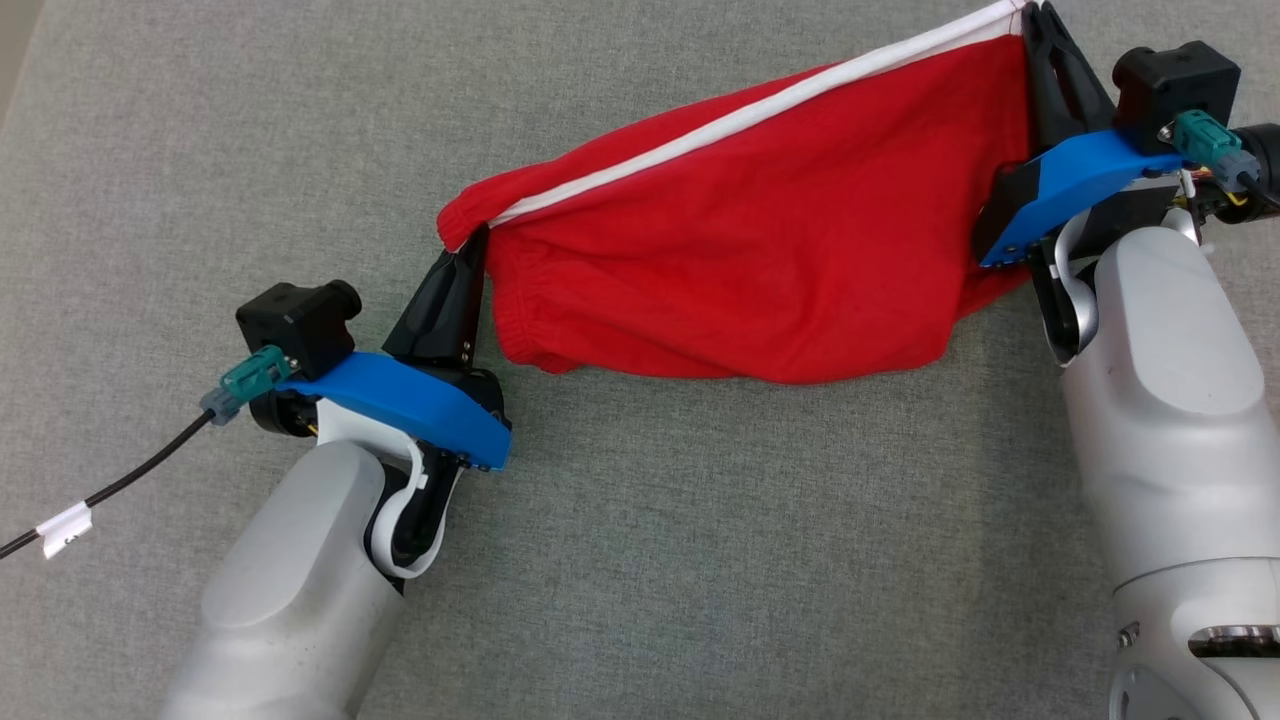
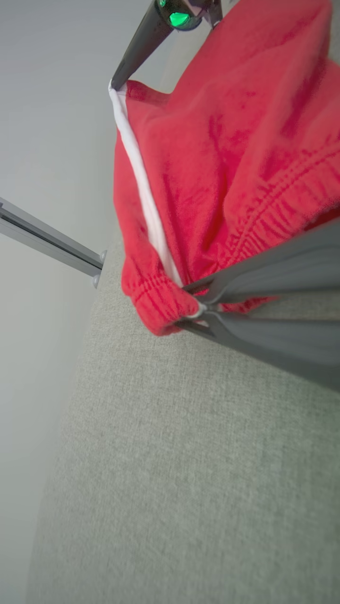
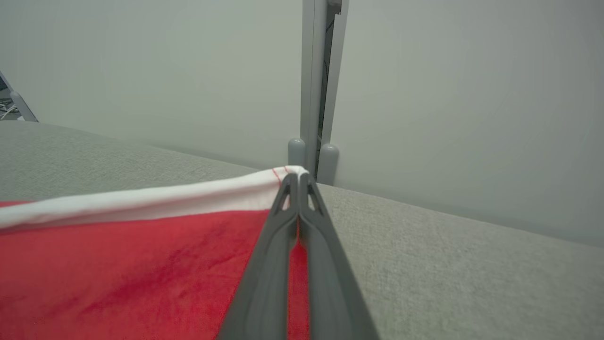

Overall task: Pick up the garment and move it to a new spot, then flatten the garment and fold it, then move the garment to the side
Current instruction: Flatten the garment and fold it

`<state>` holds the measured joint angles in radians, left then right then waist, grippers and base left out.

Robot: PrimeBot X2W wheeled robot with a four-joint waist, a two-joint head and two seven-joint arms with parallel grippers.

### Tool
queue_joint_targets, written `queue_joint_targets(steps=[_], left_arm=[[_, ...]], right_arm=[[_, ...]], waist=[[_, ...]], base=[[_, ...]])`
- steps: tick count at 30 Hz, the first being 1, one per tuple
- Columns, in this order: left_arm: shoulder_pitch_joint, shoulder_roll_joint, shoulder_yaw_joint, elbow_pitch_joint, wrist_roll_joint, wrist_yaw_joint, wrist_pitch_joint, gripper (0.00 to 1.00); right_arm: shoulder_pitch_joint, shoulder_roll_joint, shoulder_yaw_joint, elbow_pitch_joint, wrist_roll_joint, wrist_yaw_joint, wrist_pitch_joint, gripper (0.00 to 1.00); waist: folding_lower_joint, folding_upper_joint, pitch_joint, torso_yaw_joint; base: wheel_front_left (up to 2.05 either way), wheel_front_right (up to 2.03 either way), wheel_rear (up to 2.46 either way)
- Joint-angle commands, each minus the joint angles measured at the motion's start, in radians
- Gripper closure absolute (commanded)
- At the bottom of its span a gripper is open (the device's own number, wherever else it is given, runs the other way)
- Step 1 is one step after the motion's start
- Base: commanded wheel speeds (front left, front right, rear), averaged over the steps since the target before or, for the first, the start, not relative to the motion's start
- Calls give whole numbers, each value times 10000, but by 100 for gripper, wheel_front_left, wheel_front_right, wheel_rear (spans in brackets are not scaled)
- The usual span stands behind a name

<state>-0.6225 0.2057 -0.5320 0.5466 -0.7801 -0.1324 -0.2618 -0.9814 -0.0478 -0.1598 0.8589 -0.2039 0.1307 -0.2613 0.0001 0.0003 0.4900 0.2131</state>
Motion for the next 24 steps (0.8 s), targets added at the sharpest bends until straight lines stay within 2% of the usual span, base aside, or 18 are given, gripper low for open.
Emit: queue_joint_targets(steps=[1, 2, 3, 4, 5, 10, 16, 20, 24], left_arm=[[-170, -23, -22, 3, 6, 29, -43, 81], [-164, -30, -43, 5, 4, 29, -43, 51], [-154, -36, -61, 29, 2, 29, -43, 0], [-142, -33, -66, 55, 5, 29, -43, 0], [-142, -21, -53, 74, 57, 29, -43, 0], [174, -33, 368, 122, 444, 29, -43, 0], [837, -148, 996, 103, 1002, 29, -43, 0], [1223, -234, 1381, -60, 1471, 29, -43, 0], [1428, -332, 1596, -148, 1738, 29, -43, 0]], right_arm=[[-195, -54, -54, 62, -72, 2, -43, 100], [-222, -58, -126, 130, -46, 2, -45, 100], [-250, -54, -147, 229, 81, 2, -45, 80], [-276, -48, -106, 269, 142, 3, -47, 22], [-309, -49, -4, 220, 235, 3, -48, 0], [128, -52, 216, 294, 441, 2, -49, 0], [756, -43, 398, 1004, 349, 3, 19, 0], [1185, -55, 193, 1353, 130, 3, 462, 0], [1575, -48, -170, 1717, -211, 2, 1451, 0]], waist=[[-1, -3, 2, 8], [-1, -3, 4, 15], [-1, -3, 0, 24], [-1, -3, -11, 27], [-1, -3, -21, 28], [-1, -3, -218, -23], [-1, -3, -623, -90], [-1, -3, -850, -121], [-1, -3, -973, -128]], base=[[0, 0, 0], [0, 0, 0], [0, 0, 0], [0, 0, 0], [0, 0, 0], [0, 0, 0], [0, 0, 0], [0, 0, 0], [0, 0, 0]])
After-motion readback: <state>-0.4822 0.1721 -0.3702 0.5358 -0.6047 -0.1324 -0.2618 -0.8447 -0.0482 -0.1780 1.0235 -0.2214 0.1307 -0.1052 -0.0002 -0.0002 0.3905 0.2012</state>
